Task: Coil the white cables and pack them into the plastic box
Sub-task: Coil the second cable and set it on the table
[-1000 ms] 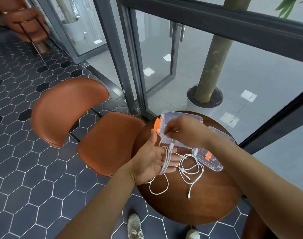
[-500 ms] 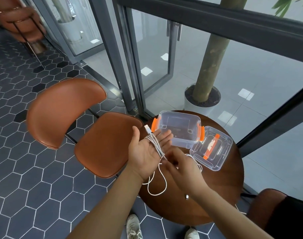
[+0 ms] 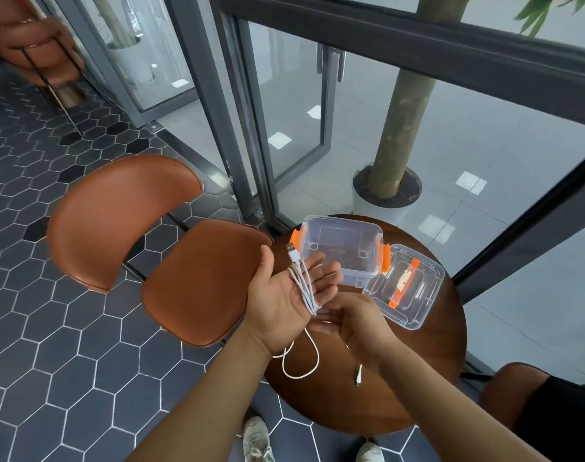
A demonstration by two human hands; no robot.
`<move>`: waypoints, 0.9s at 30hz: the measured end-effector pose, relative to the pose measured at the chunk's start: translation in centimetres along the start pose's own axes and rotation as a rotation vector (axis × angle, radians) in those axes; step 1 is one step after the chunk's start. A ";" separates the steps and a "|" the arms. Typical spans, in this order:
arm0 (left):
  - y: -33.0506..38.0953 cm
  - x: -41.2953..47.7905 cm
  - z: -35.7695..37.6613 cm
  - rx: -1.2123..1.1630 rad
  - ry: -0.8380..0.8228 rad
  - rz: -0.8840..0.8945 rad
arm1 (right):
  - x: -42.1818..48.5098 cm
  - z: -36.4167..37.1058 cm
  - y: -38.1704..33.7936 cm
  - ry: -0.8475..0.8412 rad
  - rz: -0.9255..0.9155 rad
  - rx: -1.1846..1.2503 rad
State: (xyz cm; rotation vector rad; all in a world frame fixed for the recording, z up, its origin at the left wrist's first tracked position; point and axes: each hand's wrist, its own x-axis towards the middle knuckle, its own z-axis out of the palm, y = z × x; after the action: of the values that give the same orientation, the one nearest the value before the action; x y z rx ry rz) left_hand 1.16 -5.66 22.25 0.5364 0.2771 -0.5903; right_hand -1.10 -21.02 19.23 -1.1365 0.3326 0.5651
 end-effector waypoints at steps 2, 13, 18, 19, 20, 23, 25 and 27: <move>-0.1 -0.1 0.1 0.053 0.027 0.001 | -0.3 0.5 -0.1 -0.029 -0.011 0.050; -0.7 -0.5 0.1 0.184 -0.019 -0.068 | -0.4 -0.2 0.5 0.010 -0.001 0.220; 0.5 -0.7 1.5 0.392 -0.015 -0.137 | -0.9 0.4 1.0 0.077 -0.087 0.293; 0.8 -0.8 2.0 0.432 -0.011 -0.147 | -1.0 0.6 1.0 0.086 -0.107 0.308; 1.1 -0.9 2.5 0.469 -0.004 -0.150 | -1.1 0.7 1.0 0.098 -0.124 0.320; 1.6 -0.8 3.9 0.581 0.013 -0.144 | -1.1 1.0 0.9 0.138 -0.150 0.363; 1.7 -0.5 4.7 0.672 0.031 -0.138 | -1.0 1.3 0.7 0.154 -0.154 0.415; 1.8 -0.3 5.2 0.760 0.049 -0.116 | -1.0 1.4 0.4 0.138 -0.172 0.459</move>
State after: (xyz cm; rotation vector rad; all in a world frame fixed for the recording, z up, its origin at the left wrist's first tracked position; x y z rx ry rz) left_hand 2.46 -7.17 27.39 1.2743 0.1212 -0.7945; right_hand -2.24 -19.83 19.98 -0.7501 0.4521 0.2397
